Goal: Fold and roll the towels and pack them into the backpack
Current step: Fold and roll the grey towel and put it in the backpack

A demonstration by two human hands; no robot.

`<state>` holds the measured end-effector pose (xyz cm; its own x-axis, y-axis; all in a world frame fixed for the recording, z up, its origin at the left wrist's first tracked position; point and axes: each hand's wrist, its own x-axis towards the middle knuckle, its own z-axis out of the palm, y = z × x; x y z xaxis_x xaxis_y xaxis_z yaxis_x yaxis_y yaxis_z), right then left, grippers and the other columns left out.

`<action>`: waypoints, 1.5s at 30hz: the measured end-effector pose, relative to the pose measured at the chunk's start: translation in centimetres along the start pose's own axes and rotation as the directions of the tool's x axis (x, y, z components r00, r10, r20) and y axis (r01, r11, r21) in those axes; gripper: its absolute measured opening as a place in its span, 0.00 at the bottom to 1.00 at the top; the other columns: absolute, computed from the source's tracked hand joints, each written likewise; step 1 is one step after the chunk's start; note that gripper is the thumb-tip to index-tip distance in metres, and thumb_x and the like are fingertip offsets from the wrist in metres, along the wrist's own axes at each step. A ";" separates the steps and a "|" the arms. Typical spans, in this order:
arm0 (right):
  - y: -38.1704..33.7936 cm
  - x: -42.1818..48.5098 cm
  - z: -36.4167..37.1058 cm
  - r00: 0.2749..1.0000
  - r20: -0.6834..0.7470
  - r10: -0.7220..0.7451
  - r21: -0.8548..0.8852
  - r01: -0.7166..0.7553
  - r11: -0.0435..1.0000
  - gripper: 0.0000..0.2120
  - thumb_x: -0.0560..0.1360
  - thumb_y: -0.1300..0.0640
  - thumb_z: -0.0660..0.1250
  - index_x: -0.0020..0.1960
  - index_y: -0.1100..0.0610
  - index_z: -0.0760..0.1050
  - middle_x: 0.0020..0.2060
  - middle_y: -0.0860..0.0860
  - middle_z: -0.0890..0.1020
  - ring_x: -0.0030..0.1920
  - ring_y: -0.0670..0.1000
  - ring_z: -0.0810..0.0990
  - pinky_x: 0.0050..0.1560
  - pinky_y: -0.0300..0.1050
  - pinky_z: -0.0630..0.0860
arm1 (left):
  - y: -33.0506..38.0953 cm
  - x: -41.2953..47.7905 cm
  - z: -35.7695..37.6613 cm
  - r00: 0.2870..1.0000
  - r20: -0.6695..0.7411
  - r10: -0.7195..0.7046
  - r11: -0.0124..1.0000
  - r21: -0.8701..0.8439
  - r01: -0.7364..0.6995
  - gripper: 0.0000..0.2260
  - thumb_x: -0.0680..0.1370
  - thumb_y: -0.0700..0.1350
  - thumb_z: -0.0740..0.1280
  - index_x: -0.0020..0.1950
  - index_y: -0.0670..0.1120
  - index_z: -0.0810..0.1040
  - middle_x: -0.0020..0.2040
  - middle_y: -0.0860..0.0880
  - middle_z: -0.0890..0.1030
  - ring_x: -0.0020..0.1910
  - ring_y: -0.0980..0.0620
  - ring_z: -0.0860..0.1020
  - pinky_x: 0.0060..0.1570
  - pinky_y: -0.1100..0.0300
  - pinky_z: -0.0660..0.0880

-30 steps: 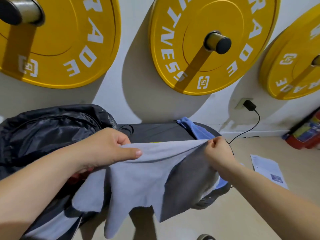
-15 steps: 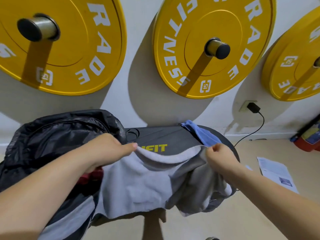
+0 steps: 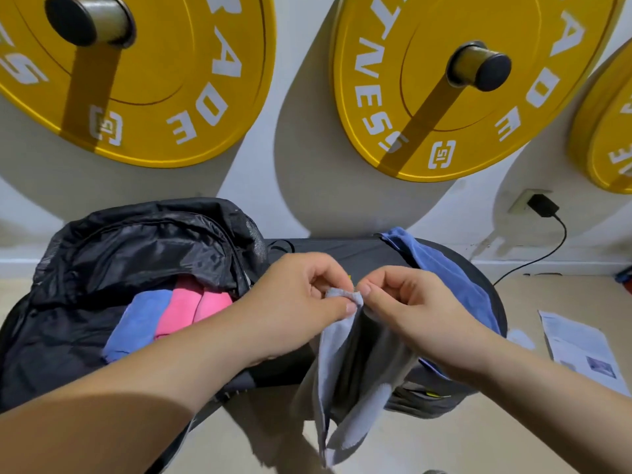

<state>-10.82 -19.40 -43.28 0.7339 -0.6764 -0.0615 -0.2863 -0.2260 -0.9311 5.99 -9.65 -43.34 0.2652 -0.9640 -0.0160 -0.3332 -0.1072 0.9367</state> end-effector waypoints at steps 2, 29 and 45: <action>-0.1 0.1 0.0 1.000 0.012 -0.013 0.057 0.012 0.998 0.12 0.81 0.52 0.68 0.45 0.59 0.81 0.34 0.54 0.75 0.38 0.53 0.66 0.41 0.53 0.61 | 0.0 0.4 0.0 1.000 -0.004 -0.014 0.996 -0.083 0.013 0.11 0.72 0.36 0.76 0.51 0.48 0.81 0.37 0.48 0.83 0.32 0.55 0.77 0.36 0.59 0.75; 0.6 0.4 -1.6 0.972 0.019 0.234 0.312 -0.228 0.922 0.08 0.82 0.62 0.64 0.50 0.64 0.81 0.38 0.57 0.83 0.36 0.50 0.80 0.36 0.39 0.77 | -1.2 1.1 -0.9 0.951 -0.256 -0.172 0.985 -0.032 0.169 0.06 0.75 0.43 0.74 0.39 0.45 0.85 0.30 0.52 0.81 0.30 0.57 0.75 0.38 0.58 0.77; -0.5 0.2 -0.1 0.989 -0.074 0.125 0.284 -0.099 0.954 0.08 0.74 0.60 0.74 0.46 0.66 0.83 0.41 0.69 0.83 0.38 0.57 0.82 0.43 0.54 0.83 | -0.5 0.2 2.5 0.958 -0.104 -0.266 0.931 -0.286 0.227 0.04 0.80 0.43 0.69 0.49 0.45 0.84 0.36 0.47 0.81 0.33 0.58 0.78 0.34 0.67 0.76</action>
<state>-10.62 -19.50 -42.79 0.6448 -0.7494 -0.1507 -0.1709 0.0507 -0.9840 3.92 -10.42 -44.65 0.4369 -0.8701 -0.2280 0.0092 -0.2492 0.9684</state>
